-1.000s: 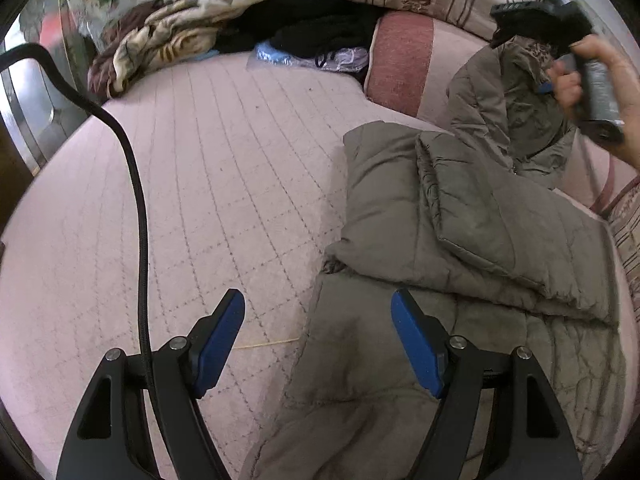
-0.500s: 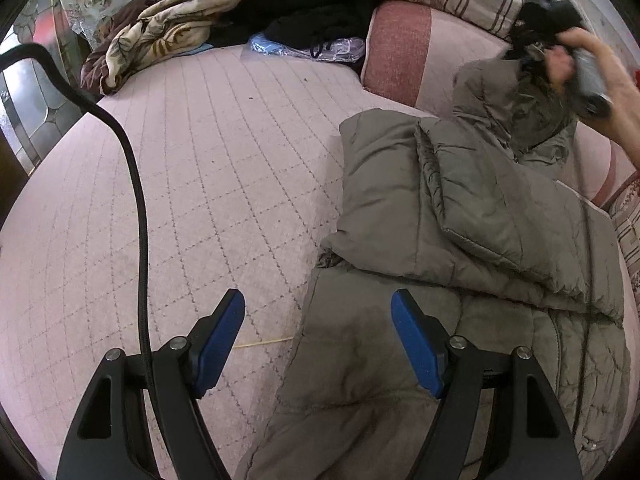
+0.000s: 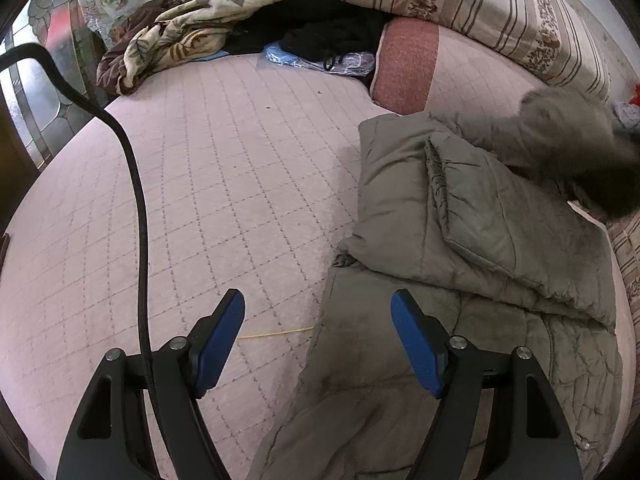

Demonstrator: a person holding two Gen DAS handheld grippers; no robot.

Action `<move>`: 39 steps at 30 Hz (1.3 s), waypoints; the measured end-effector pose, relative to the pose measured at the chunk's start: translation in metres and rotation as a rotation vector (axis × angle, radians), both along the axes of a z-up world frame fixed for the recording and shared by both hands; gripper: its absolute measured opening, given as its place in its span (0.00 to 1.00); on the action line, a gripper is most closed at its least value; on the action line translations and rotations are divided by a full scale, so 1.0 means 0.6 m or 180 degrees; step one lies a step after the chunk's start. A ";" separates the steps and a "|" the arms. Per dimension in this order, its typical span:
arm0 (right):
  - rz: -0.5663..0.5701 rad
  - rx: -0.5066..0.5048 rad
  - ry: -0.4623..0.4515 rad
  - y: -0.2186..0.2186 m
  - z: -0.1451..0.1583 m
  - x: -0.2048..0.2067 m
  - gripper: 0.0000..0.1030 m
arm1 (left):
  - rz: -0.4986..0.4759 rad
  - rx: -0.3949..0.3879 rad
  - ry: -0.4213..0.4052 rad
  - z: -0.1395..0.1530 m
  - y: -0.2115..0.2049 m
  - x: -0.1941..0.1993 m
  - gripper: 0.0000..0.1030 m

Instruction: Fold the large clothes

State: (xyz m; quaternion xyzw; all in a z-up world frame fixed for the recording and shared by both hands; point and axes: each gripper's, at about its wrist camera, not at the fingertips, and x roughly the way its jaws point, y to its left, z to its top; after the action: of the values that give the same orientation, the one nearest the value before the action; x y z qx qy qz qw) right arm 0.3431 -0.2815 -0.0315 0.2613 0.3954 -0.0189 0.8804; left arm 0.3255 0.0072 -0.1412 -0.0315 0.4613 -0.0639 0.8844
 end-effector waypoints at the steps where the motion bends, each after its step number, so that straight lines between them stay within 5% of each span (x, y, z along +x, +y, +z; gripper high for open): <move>1: 0.0047 0.0039 0.0051 0.012 -0.019 -0.019 0.06 | 0.0010 -0.0002 -0.0014 0.001 0.002 -0.002 0.73; 8: 0.0018 0.0310 0.0576 0.046 -0.209 -0.006 0.06 | 0.0062 0.0065 -0.0059 0.001 0.007 -0.001 0.73; 12: -0.0074 0.0279 0.0625 0.047 -0.260 0.015 0.06 | 0.0099 0.0067 -0.0078 0.002 0.012 0.004 0.73; 18: 0.0016 0.0038 0.0497 0.060 -0.217 -0.004 0.17 | 0.0116 0.0100 -0.0096 0.003 0.010 0.001 0.73; 22: 0.0081 -0.0355 0.0453 0.066 -0.182 -0.049 0.49 | 0.0109 0.0126 -0.0117 0.003 0.008 -0.003 0.73; 32: -0.0103 -0.1495 0.0453 0.022 -0.104 -0.160 0.50 | 0.0099 0.0225 -0.0178 0.004 0.002 -0.014 0.73; 39: -0.0638 -0.1368 0.0223 -0.080 -0.038 -0.105 0.52 | 0.0069 0.0258 -0.0200 0.002 -0.006 -0.013 0.73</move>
State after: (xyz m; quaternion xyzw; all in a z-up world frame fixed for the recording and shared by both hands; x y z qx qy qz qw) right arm 0.2800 -0.3293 -0.0544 0.1051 0.3846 -0.1990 0.8952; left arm 0.3175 0.0037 -0.1399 0.0014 0.4352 -0.0366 0.8996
